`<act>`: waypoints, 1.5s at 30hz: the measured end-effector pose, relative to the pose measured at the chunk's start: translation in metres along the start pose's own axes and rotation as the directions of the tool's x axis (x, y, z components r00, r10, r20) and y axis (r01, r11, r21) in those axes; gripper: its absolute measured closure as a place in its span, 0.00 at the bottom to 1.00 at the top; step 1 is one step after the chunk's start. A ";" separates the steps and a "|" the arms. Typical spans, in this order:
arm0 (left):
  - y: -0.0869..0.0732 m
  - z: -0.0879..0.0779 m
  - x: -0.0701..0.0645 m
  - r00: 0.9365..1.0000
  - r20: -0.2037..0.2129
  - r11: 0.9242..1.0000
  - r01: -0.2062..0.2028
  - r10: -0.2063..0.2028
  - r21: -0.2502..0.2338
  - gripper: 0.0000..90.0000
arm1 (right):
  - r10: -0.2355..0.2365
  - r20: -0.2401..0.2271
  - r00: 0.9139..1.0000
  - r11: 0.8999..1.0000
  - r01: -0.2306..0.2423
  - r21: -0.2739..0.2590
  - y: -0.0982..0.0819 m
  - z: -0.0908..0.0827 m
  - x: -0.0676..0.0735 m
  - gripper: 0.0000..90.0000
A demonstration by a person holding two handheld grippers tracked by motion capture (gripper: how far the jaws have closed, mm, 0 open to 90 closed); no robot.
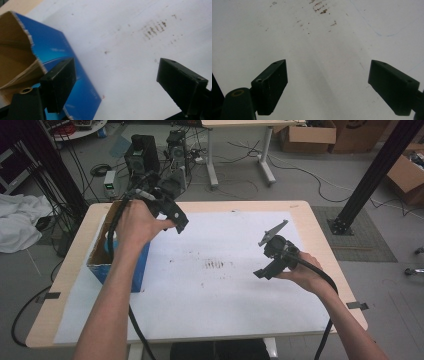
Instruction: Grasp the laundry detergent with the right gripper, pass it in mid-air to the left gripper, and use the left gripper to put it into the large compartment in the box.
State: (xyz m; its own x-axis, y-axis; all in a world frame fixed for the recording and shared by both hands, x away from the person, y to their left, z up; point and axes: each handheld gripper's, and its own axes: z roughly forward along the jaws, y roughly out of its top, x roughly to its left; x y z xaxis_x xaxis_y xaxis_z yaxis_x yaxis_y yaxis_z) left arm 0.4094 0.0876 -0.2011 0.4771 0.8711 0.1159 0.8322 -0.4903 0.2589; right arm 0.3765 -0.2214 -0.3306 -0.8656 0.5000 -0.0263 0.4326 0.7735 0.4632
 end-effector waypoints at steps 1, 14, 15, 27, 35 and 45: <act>0.000 0.004 -0.003 1.000 0.007 1.000 -0.005 0.005 0.002 0.19 | 0.002 0.003 1.000 1.000 -0.002 -0.002 0.000 0.000 0.000 0.17; -0.006 0.068 -0.034 0.997 0.054 0.997 -0.052 0.049 0.059 0.19 | 0.020 0.023 1.000 1.000 -0.020 0.015 -0.006 -0.008 -0.001 0.17; -0.006 0.071 -0.036 0.997 0.052 0.996 -0.056 0.053 0.065 0.19 | 0.021 0.024 0.999 1.000 -0.022 0.018 -0.007 -0.008 -0.001 0.17; -0.009 0.093 -0.045 0.996 0.053 0.993 -0.076 0.071 0.090 0.19 | 0.031 0.033 0.999 0.999 -0.032 0.021 -0.006 -0.009 -0.005 0.17; -0.010 0.098 -0.046 0.995 0.064 0.993 -0.080 0.075 0.090 0.19 | 0.026 0.030 0.999 0.999 -0.027 0.024 -0.004 -0.007 -0.003 0.17; -0.011 0.101 -0.049 0.994 0.071 0.993 -0.083 0.077 0.081 0.19 | 0.035 0.038 0.999 0.999 -0.036 0.027 -0.007 -0.009 -0.004 0.17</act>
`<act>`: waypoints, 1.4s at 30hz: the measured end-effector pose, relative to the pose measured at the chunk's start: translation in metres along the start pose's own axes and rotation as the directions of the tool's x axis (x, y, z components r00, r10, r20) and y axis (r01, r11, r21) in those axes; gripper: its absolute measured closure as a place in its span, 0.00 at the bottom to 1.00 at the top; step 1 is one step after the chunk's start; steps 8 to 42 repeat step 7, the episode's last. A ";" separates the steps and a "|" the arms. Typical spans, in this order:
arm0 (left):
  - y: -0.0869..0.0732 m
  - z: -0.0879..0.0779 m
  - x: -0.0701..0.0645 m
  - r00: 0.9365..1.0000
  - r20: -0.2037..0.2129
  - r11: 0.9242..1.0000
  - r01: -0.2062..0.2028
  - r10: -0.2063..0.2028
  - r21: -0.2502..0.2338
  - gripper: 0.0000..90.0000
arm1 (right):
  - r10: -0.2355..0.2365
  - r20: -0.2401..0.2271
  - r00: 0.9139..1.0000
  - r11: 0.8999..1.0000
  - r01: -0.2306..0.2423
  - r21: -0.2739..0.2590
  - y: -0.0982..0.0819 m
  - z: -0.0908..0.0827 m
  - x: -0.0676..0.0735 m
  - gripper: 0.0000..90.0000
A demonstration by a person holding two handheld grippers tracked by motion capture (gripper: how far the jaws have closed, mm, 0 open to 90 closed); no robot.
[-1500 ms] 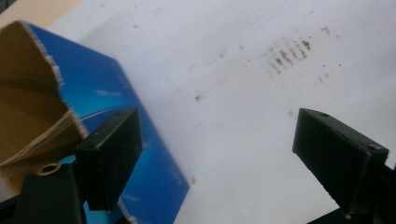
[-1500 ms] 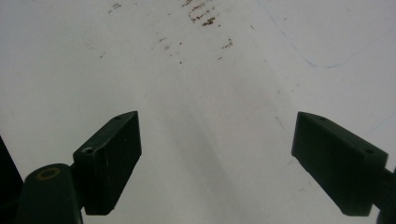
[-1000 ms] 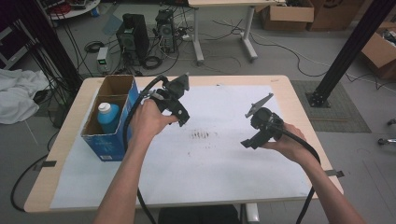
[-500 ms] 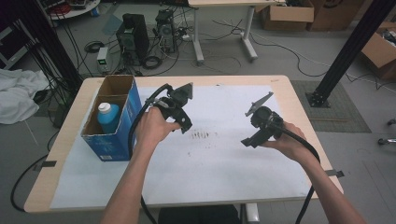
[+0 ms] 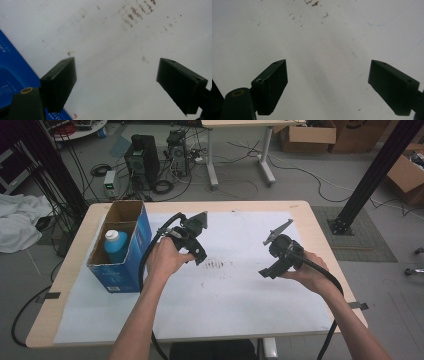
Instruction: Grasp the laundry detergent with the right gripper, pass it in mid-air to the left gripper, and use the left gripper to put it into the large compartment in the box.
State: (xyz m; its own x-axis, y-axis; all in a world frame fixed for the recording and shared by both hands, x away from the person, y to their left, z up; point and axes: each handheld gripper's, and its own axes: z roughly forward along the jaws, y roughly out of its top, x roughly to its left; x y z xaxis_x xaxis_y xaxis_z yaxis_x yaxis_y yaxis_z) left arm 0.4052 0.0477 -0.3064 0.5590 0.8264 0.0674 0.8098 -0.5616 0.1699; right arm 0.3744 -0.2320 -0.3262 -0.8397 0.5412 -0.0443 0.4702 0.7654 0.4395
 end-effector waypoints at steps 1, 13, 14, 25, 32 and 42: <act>0.000 0.000 0.000 1.000 0.001 1.000 0.000 0.000 -0.002 0.19 | -0.002 0.002 1.000 1.000 0.002 0.000 0.000 0.000 0.000 0.17; 0.000 -0.001 -0.001 1.000 0.005 1.000 -0.009 0.009 -0.008 0.19 | 0.003 0.003 1.000 1.000 -0.003 0.003 -0.001 0.001 0.000 0.17; 0.000 -0.001 -0.001 1.000 0.005 1.000 -0.009 0.009 -0.008 0.19 | 0.003 0.003 1.000 1.000 -0.003 0.003 -0.001 0.001 0.000 0.17; 0.000 -0.001 -0.001 1.000 0.005 1.000 -0.009 0.009 -0.008 0.19 | 0.003 0.003 1.000 1.000 -0.003 0.003 -0.001 0.001 0.000 0.17; 0.000 -0.001 -0.001 1.000 0.005 1.000 -0.009 0.009 -0.008 0.19 | 0.003 0.003 1.000 1.000 -0.003 0.003 -0.001 0.001 0.000 0.17; 0.000 -0.001 -0.001 1.000 0.005 1.000 -0.009 0.009 -0.008 0.19 | 0.003 0.003 1.000 1.000 -0.003 0.003 -0.001 0.001 0.000 0.17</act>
